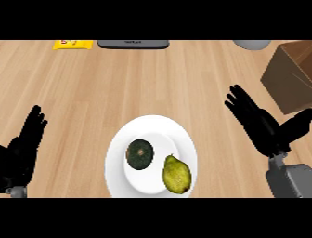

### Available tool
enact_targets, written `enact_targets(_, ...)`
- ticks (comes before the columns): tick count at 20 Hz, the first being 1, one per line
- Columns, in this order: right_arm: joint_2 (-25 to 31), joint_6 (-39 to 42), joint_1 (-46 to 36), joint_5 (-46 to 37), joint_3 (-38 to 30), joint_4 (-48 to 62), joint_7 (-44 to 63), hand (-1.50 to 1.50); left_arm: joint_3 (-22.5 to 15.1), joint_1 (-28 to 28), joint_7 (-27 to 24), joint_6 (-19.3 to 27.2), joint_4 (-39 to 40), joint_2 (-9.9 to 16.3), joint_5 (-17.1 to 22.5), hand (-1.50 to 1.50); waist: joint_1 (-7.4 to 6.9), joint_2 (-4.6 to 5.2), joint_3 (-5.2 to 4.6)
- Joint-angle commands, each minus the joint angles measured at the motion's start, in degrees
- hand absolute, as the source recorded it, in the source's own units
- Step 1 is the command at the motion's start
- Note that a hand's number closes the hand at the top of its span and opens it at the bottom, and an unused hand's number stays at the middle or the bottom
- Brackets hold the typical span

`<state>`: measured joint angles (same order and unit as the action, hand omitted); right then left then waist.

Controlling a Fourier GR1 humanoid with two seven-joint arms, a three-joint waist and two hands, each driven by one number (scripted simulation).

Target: Pick the squash from the plate and place it in the cardboard box

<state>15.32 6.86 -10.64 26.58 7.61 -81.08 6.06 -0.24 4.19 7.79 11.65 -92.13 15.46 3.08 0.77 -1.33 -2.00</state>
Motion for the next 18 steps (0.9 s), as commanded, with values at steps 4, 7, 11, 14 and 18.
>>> enact_targets(4,-1.7,2.13,-9.12,-6.83,7.38,-7.04,-1.26,-1.5,2.6,-2.43,0.44,-6.21,-1.78,1.45,6.86,0.0,-1.95,1.13,1.93)
enact_targets(7,7.92,-4.32,-15.57,-23.43,5.09,-10.04,-6.0,-1.5,1.42,-3.35,2.68,-6.28,-1.03,-0.12,8.14,0.0,0.01,-0.36,1.34)
enact_targets(11,-8.74,-11.72,-8.0,-24.45,10.23,-10.96,-25.41,-1.5,4.11,-6.04,5.42,-8.7,-1.14,1.23,12.63,0.0,-0.91,1.29,2.08)
enact_targets(14,-6.46,-9.94,-7.55,-27.5,12.38,-14.21,-29.0,-1.5,4.69,-6.23,7.35,-10.2,-2.38,2.12,14.32,0.0,-0.74,1.18,2.02)
enact_targets(18,0.04,-6.83,-6.84,-35.93,19.07,-18.65,-20.27,-1.5,5.58,-3.68,4.2,-11.8,-0.93,2.28,14.03,0.0,-0.47,1.03,1.89)
